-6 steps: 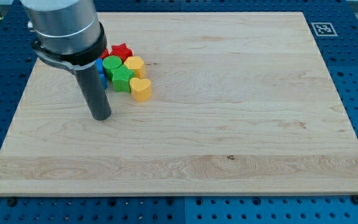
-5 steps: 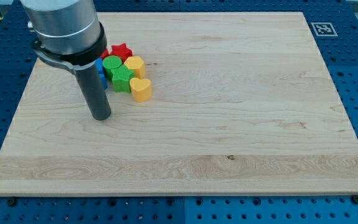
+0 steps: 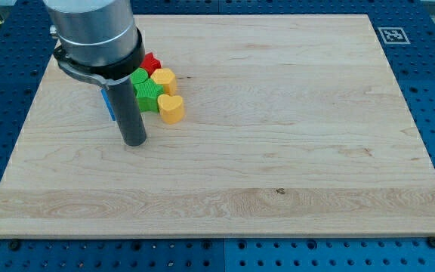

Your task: Move your arm to the center of the board

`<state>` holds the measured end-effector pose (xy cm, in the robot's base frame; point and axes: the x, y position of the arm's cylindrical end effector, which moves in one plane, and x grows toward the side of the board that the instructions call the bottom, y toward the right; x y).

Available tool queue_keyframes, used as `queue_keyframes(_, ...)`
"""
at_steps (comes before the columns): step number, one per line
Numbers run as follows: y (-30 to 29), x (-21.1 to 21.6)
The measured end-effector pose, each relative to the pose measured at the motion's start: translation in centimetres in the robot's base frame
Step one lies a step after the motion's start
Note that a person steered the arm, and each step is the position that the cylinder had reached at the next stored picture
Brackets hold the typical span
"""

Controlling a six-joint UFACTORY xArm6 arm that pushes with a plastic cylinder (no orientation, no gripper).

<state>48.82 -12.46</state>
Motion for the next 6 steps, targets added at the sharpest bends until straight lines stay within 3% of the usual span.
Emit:
queue_keyframes(4,2.8,0.6)
queue_keyframes(5,13.6,3.9)
queue_keyframes(6,16.3,3.9)
